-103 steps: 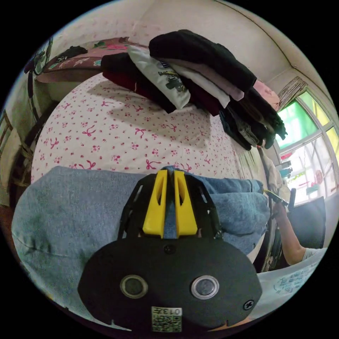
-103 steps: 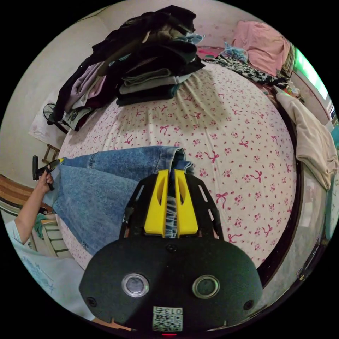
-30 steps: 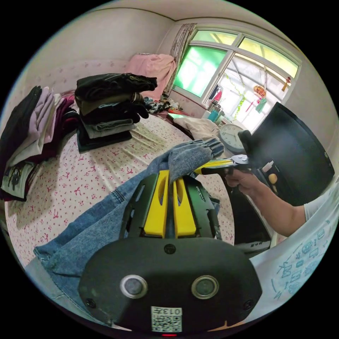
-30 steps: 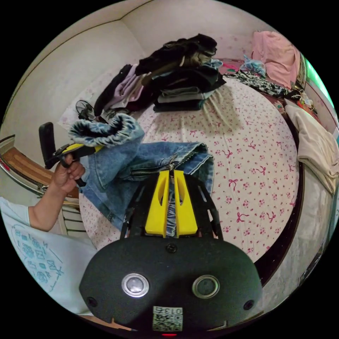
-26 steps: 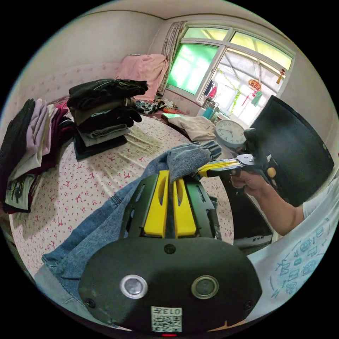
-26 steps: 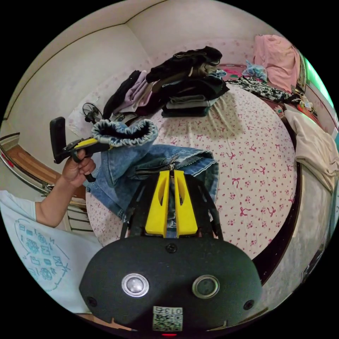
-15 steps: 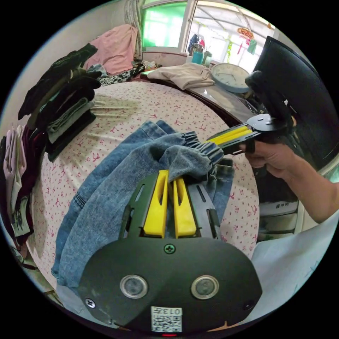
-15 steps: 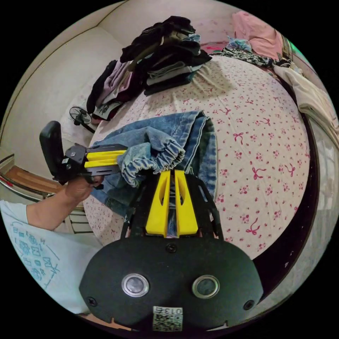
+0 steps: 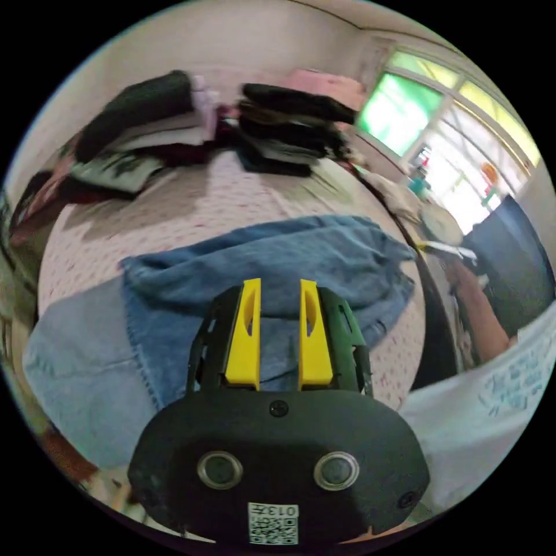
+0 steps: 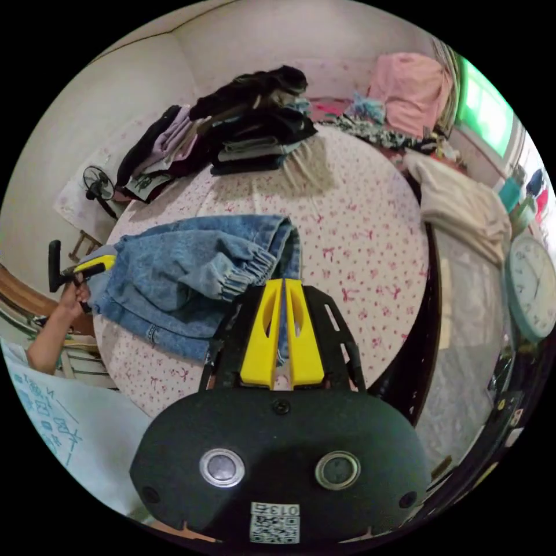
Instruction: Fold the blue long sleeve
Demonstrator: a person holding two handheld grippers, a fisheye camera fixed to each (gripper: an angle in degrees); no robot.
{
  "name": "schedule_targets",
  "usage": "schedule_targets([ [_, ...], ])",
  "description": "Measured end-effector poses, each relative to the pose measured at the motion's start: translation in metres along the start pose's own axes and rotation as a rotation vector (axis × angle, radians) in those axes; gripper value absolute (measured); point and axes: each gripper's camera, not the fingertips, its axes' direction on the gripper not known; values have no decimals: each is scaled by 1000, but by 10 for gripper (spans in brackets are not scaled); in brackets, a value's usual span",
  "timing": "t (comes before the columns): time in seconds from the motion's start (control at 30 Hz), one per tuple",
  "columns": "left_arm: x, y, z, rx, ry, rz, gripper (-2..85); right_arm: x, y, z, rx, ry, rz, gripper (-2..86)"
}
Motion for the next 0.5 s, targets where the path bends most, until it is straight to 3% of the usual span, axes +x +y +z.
schedule_targets([
  [0.13,-95,1,-17,81,-47,-330,120,-75,-31,-6,125,25,-215,1],
  [0.3,-130,-19,25,-42,46,-417,101,-113,-47,55,-118,142,-321,-1],
  [0.33,-133,-20,32,-81,26,-407,76,-111,-44,71,-183,155,-331,-1],
  [0.4,-136,-21,33,-87,12,-357,50,-106,-38,72,-130,111,-312,-2],
  [0.5,-128,-34,9,24,-22,-159,37,-112,-37,66,-133,134,-310,-2],
])
